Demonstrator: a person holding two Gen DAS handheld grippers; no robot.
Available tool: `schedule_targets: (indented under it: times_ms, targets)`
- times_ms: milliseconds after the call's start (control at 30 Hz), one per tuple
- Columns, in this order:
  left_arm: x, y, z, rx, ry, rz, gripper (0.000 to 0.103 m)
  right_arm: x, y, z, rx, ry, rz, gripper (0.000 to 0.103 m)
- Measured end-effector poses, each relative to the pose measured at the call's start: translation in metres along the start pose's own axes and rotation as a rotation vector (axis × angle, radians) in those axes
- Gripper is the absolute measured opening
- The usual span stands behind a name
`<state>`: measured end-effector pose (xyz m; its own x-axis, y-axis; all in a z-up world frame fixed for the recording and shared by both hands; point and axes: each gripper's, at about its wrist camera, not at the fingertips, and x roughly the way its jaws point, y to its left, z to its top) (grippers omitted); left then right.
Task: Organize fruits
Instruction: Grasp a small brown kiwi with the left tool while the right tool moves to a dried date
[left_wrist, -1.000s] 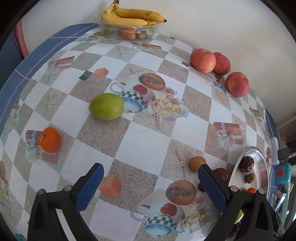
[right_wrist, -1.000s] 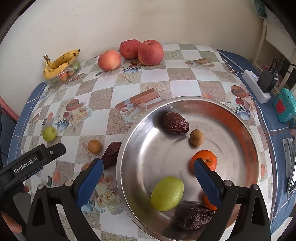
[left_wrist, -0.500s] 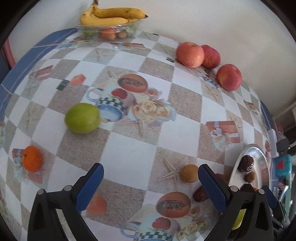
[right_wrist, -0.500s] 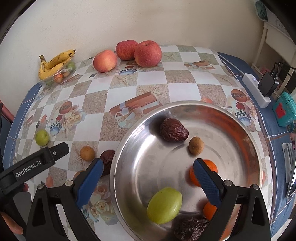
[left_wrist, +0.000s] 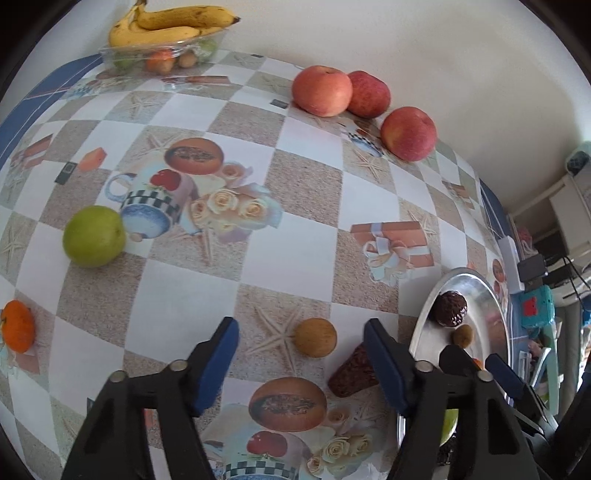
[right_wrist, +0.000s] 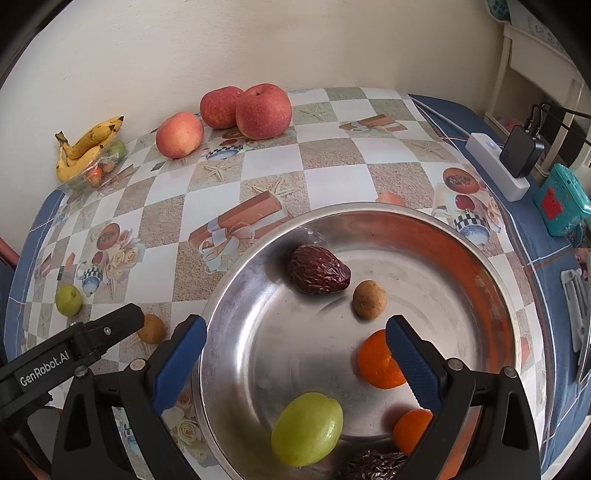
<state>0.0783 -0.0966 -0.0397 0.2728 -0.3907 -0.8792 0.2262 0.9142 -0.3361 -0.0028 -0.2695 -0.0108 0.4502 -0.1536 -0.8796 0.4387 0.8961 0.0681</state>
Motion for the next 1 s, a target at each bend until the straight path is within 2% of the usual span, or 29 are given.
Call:
schedule_targets:
  times_ms: [33, 100, 367, 533, 800, 900, 1000]
  targets:
    - [0.001, -0.002, 0.000, 0.008, 0.003, -0.003, 0.065, 0.000, 0.000, 0.000, 0.001, 0.000, 0.000, 0.098]
    - [0.004, -0.005, 0.000, 0.022, 0.011, -0.004, 0.050, 0.000, 0.000, 0.000, -0.003, 0.001, 0.001, 0.098]
    - [0.014, -0.006, -0.002, 0.028, 0.042, -0.015, 0.029, 0.000, -0.001, 0.000, -0.010, 0.001, -0.007, 0.098]
    - [0.014, -0.007, -0.003, 0.028, 0.058, -0.025, 0.029, 0.001, -0.002, 0.000, -0.008, 0.006, -0.012, 0.098]
    - [0.003, 0.016, -0.004, -0.057, 0.091, 0.047, 0.029, -0.002, 0.004, -0.001, -0.047, 0.007, 0.011, 0.098]
    - [-0.004, 0.030, -0.005, -0.109, 0.102, 0.043, 0.029, -0.007, 0.017, -0.002, -0.093, -0.004, 0.055, 0.098]
    - [-0.010, 0.043, -0.007, -0.139, 0.104, 0.050, 0.029, -0.012, 0.038, -0.003, -0.192, -0.015, 0.057, 0.097]
